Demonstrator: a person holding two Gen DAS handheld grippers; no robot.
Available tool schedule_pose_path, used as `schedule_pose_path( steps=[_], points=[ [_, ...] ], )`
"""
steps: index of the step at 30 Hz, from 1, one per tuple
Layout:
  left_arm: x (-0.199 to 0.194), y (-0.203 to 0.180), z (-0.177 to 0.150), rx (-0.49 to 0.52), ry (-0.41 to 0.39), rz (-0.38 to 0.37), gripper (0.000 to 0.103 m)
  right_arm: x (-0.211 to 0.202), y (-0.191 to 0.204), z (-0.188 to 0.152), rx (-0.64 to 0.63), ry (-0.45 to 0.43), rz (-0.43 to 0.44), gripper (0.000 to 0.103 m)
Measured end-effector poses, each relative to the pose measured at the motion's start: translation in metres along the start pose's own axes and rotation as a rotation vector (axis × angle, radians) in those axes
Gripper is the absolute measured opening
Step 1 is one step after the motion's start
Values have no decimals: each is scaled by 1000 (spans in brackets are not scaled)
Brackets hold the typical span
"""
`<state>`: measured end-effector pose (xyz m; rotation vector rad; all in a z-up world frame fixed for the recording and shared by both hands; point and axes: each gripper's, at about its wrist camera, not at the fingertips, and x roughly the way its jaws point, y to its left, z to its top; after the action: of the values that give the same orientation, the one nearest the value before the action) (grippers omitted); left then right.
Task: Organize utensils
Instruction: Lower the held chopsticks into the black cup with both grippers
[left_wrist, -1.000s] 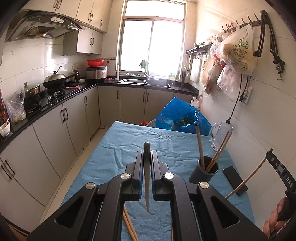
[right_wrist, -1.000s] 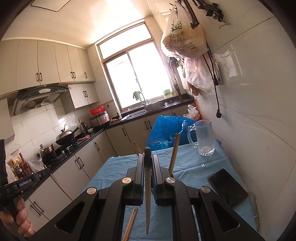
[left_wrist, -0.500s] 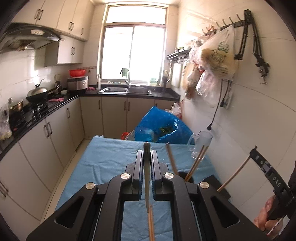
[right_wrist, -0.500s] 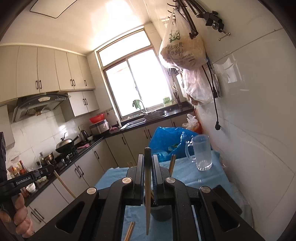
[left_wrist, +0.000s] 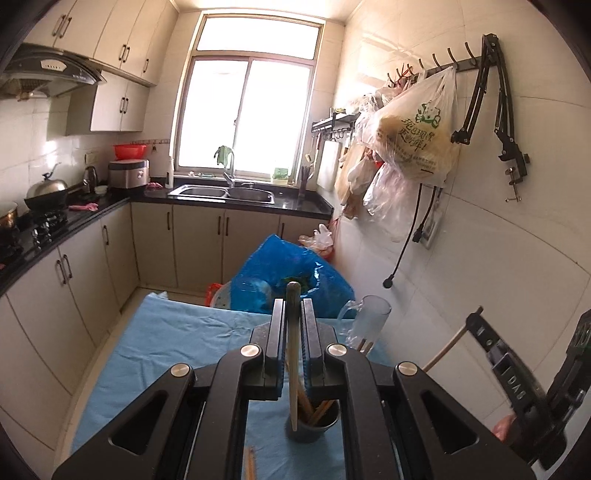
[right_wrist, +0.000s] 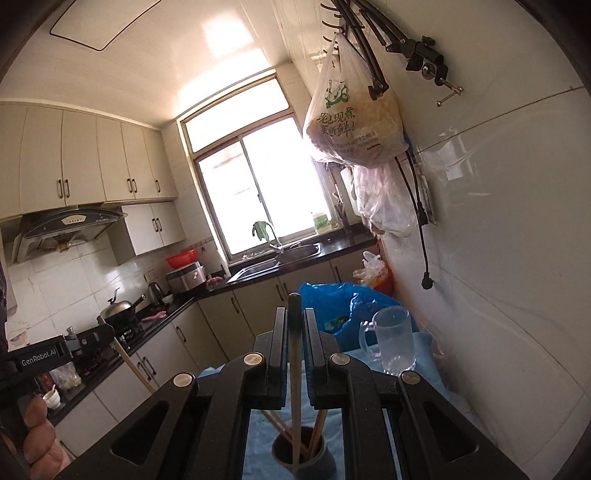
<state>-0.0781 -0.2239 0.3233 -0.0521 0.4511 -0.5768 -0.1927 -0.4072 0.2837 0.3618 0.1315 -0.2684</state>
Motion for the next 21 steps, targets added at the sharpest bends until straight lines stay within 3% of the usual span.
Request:
schedule_pose_path(
  steps=[11,21],
  points=[
    [70,7,-22,-55,61,-23,7,60,-18,-18,28,70,-46,8],
    [104,19,-48,-65,152,-10,7,92,-33,-45,67,175,-51,9]
  ],
)
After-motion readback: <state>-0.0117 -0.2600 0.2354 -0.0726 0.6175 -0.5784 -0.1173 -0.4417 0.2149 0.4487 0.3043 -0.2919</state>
